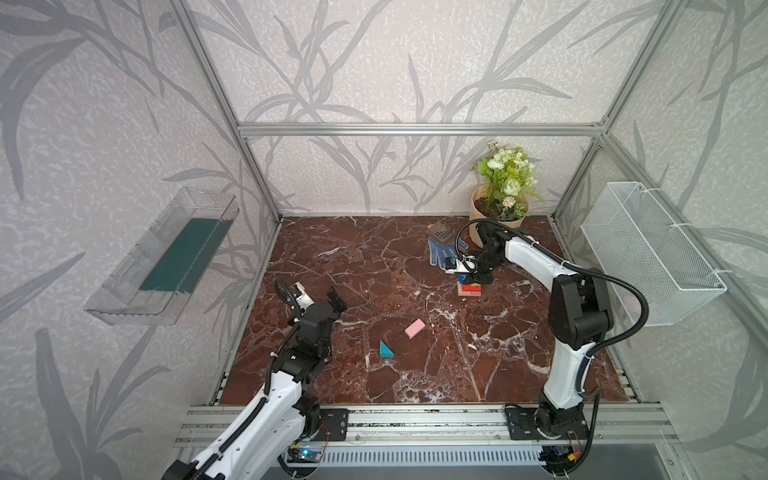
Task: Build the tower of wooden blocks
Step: 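Lower the blue H cube beside the lime green cube on the stack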
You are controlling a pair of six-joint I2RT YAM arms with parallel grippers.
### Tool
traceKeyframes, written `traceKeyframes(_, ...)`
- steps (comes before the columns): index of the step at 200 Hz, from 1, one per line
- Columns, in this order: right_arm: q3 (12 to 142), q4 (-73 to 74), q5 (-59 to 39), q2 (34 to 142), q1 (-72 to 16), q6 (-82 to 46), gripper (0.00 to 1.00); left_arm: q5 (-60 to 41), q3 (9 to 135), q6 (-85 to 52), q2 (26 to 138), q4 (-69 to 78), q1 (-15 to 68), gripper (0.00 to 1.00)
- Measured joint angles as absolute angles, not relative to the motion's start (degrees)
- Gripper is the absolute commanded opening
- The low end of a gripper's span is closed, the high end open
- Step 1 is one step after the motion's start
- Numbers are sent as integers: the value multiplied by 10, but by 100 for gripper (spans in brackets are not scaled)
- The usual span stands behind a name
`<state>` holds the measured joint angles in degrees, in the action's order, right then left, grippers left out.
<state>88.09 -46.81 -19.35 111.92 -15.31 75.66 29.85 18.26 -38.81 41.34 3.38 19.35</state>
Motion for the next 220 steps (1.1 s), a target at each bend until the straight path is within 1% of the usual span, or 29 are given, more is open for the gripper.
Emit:
traceKeyframes(105, 881, -468, -190, 1129, -153, 764, 9, 298, 183, -390, 413, 34, 194, 100)
traceKeyframes(138, 881, -469, -189, 1135, -153, 766, 12, 298, 183, -390, 414, 34, 194, 100)
traceKeyframes(220, 881, -471, -185, 1142, -150, 768, 13, 296, 183, -391, 416, 35, 194, 99)
